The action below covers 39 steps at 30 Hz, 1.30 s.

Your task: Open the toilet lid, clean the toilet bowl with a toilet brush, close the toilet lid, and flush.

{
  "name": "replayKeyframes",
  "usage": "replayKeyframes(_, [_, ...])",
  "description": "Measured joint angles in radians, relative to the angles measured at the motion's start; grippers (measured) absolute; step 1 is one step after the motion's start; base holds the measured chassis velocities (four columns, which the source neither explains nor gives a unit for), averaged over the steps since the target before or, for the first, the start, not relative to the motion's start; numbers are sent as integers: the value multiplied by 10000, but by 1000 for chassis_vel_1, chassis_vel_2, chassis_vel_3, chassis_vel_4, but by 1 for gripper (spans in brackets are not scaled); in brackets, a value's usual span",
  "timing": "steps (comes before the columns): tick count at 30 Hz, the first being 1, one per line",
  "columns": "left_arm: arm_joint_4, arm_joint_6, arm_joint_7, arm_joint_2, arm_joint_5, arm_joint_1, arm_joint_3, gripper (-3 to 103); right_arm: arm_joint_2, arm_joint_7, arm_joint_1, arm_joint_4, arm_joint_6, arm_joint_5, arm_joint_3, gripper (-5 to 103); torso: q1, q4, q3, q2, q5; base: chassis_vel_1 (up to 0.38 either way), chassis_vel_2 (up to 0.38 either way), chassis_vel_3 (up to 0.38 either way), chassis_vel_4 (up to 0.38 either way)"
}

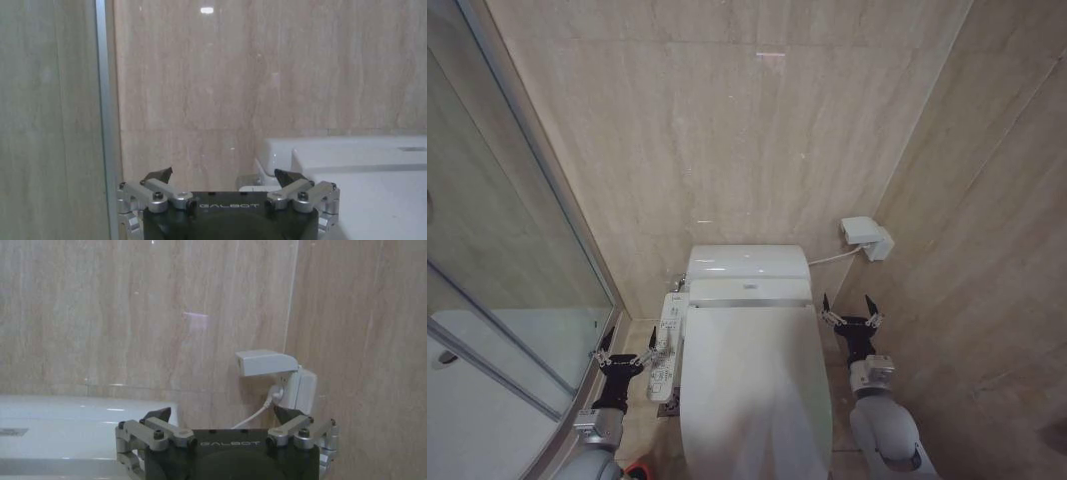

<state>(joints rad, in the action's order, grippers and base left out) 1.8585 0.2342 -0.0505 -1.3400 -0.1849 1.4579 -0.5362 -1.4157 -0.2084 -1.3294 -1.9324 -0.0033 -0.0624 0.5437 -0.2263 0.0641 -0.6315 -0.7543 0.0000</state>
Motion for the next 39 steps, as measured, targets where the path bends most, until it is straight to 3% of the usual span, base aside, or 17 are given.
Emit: replayKeyframes(39, [-71, 57, 18, -6, 56, -97, 102, 100, 0, 0, -1, 0, 0, 0, 0, 100, 2, -2, 0, -1, 0, -28, 25, 28, -22])
